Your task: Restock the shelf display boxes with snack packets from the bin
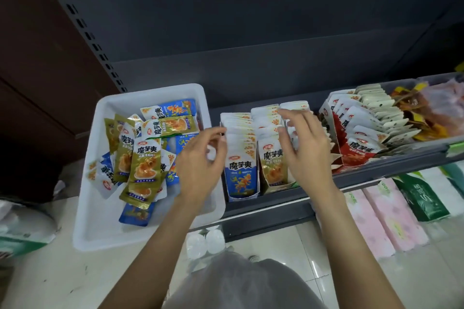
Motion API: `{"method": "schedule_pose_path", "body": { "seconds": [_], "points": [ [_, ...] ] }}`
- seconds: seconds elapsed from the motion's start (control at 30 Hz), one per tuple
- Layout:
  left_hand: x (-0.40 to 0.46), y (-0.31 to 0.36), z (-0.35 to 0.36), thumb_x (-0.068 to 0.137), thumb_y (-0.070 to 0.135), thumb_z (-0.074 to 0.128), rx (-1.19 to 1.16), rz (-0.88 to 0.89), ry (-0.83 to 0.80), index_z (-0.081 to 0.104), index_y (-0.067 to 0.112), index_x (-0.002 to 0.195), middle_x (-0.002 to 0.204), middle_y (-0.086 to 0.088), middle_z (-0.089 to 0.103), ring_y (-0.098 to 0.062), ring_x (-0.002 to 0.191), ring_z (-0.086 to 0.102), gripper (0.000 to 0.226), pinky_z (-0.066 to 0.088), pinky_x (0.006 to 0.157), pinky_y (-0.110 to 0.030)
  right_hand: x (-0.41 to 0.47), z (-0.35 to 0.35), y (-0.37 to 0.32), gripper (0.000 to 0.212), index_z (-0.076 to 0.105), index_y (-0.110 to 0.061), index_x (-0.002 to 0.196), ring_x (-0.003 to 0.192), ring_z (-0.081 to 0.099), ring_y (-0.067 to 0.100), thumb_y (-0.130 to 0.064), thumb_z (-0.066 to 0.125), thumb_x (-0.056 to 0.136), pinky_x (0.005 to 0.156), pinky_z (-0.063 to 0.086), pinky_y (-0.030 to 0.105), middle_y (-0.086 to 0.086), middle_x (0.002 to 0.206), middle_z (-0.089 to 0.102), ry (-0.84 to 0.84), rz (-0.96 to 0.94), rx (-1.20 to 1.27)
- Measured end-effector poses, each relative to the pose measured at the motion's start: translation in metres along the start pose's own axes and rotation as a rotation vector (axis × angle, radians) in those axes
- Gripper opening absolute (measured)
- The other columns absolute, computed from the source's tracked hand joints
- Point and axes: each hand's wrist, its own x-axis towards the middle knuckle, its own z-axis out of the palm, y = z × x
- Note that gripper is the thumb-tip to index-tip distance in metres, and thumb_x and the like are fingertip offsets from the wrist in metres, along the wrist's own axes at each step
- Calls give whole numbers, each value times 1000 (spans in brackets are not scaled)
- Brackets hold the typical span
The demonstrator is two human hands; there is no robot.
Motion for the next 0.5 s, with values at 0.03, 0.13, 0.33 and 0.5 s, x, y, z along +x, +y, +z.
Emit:
{"method": "schedule_pose_path", "body": {
  "seconds": [0.03,0.13,0.33,0.5],
  "points": [
    [-3,-11,-11,91,31,48,44,15,50,67,15,98,83,5,69,-3,68,59,26,47,56,-20,0,3,-11,25,60,-11,118,97,56,20,-11,52,94,80,46,28,5,108,60,-14,-19,63],
    [-12,-51,-43,90,26,52,198,-16,85,66,11,96,81,-1,68,-9,69,60,21,46,56,-21,1,27,-42,23,64,-11,109,91,58,18,-14,47,94,77,46,26,2,102,63,-131,-113,195],
    [-23,-131,-69,81,26,69,575,-289,-249,47,3,126,116,-19,56,-40,110,50,56,40,95,-49,2,127,-90,25,63,-14,114,105,57,23,-15,51,93,82,50,38,4,114,61,-640,-139,167],
    [-19,-147,-66,87,43,58,705,-436,-521,27,4,140,144,-17,33,-35,134,26,73,21,111,-40,2,203,-105,35,55,-10,128,114,56,25,-20,53,94,94,45,33,9,124,61,-974,237,273]
  ]
}}
